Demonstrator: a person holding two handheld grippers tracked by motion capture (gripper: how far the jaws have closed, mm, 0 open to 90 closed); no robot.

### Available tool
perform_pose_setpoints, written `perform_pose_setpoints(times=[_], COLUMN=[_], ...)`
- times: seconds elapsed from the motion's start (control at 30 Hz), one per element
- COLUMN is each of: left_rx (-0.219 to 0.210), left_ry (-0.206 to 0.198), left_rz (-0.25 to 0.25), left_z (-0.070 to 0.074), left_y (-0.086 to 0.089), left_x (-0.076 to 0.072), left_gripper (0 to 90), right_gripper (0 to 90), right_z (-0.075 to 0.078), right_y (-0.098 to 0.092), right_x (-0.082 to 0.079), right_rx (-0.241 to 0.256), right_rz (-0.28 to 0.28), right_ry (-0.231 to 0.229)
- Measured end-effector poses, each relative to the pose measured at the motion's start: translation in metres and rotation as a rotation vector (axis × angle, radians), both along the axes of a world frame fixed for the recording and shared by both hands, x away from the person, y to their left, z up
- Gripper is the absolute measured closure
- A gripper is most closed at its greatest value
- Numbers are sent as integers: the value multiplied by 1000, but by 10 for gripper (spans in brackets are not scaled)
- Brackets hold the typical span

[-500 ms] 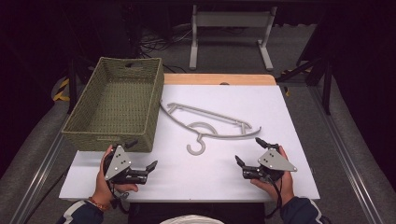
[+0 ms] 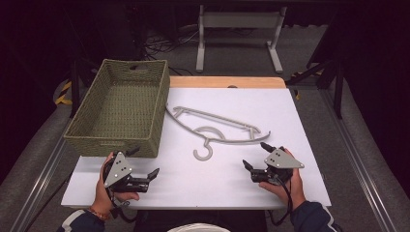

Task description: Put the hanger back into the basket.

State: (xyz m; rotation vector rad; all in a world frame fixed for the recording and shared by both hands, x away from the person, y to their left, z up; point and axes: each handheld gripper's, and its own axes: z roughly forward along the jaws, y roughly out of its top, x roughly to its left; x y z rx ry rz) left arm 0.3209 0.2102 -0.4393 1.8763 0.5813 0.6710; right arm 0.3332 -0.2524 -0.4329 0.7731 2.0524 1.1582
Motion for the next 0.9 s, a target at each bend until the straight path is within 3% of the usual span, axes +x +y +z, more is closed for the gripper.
perform_pose_setpoints(times=[0.07,0.23,0.6,0.77,0.83,0.87,0.9], left_rx=[6,-10,7,23,30,31,30], left_ry=[-2,15,28,41,45,44,47], left_rz=[3,6,3,-12,-14,-15,-16], left_z=[0,-1,-3,-5,-6,-6,-7], left_y=[1,2,3,2,1,1,1], left_x=[0,2,4,5,5,5,5], left_gripper=[51,49,50,52,53,53,53], right_gripper=[233,227,179,231,266,266,278], right_z=[5,18,31,36,36,36,36], right_y=[-2,-2,6,17,27,27,32], right_x=[4,14,33,49,63,63,70], right_rx=[-18,-53,-109,-153,-193,-193,-217], right_rz=[37,61,108,139,178,178,189], right_ry=[31,92,137,196,253,253,282])
